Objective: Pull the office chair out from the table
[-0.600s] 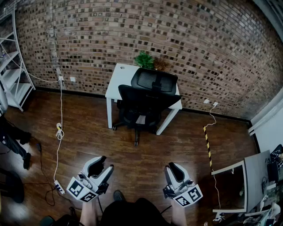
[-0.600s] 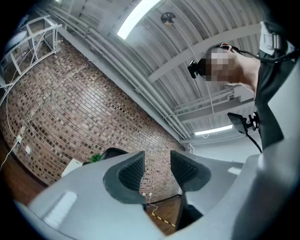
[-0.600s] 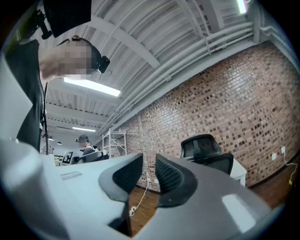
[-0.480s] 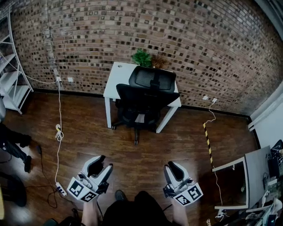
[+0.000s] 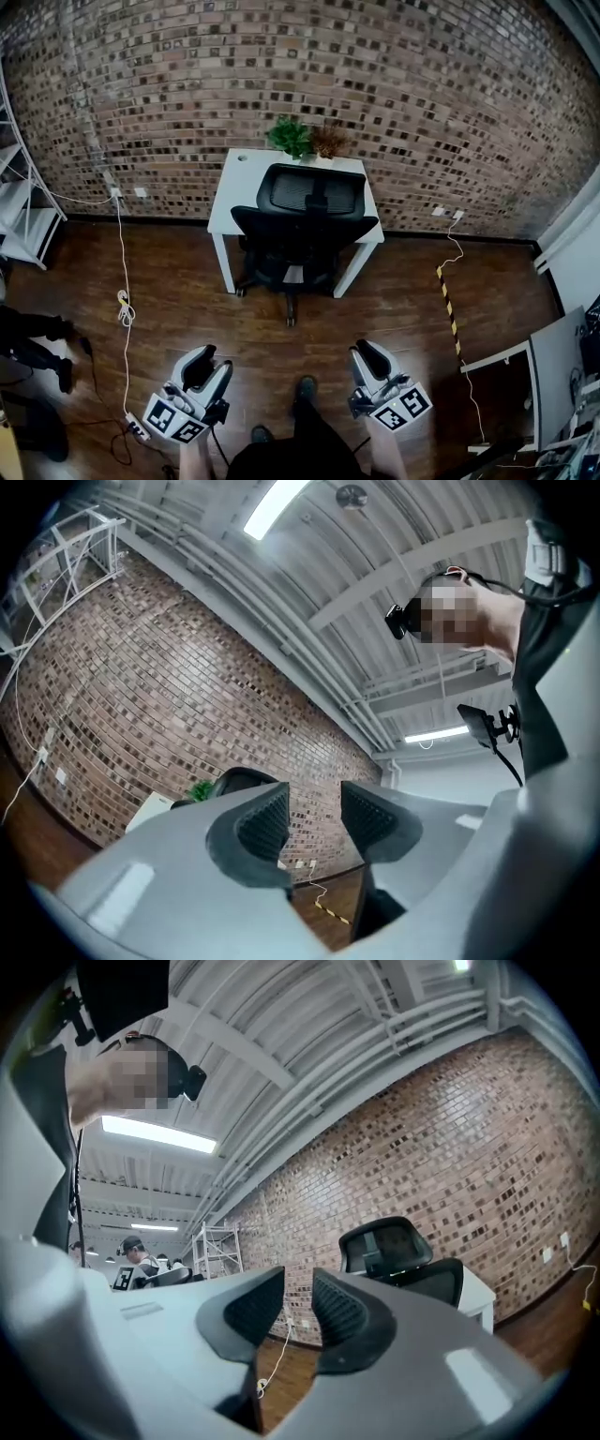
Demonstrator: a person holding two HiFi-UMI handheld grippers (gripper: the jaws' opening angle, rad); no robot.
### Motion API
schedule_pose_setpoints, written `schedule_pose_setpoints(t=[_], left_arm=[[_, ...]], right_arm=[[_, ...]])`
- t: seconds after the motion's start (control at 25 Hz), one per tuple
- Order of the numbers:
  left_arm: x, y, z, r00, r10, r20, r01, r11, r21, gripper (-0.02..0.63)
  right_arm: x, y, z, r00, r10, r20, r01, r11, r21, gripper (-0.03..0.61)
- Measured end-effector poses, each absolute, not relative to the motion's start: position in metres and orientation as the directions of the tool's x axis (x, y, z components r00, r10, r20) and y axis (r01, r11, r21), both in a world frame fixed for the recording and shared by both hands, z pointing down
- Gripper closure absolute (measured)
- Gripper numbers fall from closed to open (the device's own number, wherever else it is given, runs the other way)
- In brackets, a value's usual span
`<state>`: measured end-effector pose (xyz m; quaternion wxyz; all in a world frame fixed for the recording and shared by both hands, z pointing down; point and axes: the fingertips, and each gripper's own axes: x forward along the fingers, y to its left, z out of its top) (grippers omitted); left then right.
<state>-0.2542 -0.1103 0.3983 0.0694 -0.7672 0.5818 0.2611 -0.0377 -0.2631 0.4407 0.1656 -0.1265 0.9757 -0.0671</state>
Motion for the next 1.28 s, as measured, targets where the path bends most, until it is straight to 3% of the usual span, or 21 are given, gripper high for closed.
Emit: schedule_pose_setpoints(t=[0.32,0.56,0.68,0.88,1.04,1.28], left_arm=[[-0.279,-0.235,0.392,0.136,-0.886,-0.444,-0.969,-0.212,0.126,0.336],[-0.318,-0.358,0.439,0.111,-0.919,-0.377,-0.974,-0.177,0.143,0.171],[-0.345,-0.402,0.463,0.122,-0.929,-0.35,-0.974,-0.18,0.139,0.146],[-0.385,-0.478,0.487,0.135,-0.954,-0.268,-0.981,-0.167,0.098,0.094],[-0.43,-0.564,0.509,0.165,-0.967,-0.196,-0.975,-0.19,0.112,0.032],[-0.449,-0.636,0.525,0.325,-0.94,-0.103,-0.937,-0.335,0.101,0.031]], right_arm=[[-0.067,-0.398,0.444,-0.908,-0.233,-0.348,-0.178,0.967,-0.182,0.472],[-0.083,-0.523,0.488,-0.9,-0.304,-0.311,-0.255,0.948,-0.189,0.428],[-0.099,-0.558,0.505,-0.893,-0.332,-0.304,-0.291,0.941,-0.173,0.383],[-0.124,-0.605,0.51,-0.914,-0.331,-0.233,-0.323,0.944,-0.072,0.364],[-0.166,-0.676,0.535,-0.932,-0.335,-0.139,-0.336,0.942,-0.015,0.32],[-0.217,-0.733,0.552,-0.956,-0.28,-0.092,-0.287,0.956,0.069,0.267]])
